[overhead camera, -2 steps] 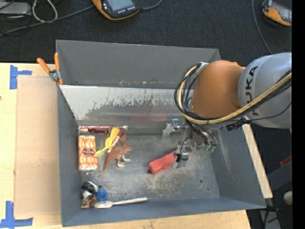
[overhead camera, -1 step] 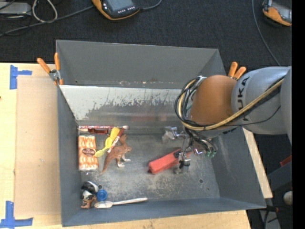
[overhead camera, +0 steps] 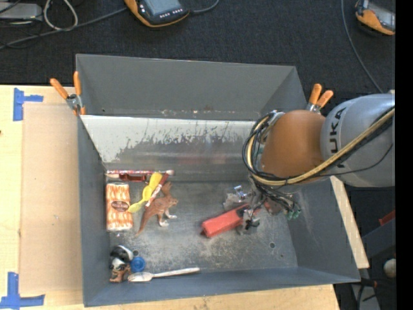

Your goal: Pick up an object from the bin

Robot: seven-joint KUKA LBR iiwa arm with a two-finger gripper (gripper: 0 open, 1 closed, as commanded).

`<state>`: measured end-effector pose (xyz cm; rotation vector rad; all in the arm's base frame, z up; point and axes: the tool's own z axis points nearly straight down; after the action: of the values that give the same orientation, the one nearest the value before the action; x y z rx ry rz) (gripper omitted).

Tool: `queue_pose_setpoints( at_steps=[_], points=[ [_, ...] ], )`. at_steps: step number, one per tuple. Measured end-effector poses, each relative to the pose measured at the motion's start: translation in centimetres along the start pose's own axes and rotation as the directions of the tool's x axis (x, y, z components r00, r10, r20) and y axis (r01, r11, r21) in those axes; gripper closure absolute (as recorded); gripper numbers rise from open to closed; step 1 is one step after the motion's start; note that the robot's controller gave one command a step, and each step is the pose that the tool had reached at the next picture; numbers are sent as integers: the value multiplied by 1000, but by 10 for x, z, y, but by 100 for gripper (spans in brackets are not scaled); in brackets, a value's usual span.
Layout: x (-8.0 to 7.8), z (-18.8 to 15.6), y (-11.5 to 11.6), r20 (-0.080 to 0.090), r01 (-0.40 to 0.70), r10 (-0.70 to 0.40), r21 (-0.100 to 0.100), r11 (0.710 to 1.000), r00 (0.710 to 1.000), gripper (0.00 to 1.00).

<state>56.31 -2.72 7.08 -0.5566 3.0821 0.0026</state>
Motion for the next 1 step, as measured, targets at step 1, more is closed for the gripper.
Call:
queue_pose_setpoints(
  at_steps=[1],
  points=[
    [0,0,0,0,-1,1,0,1000,1000,100]
  ],
)
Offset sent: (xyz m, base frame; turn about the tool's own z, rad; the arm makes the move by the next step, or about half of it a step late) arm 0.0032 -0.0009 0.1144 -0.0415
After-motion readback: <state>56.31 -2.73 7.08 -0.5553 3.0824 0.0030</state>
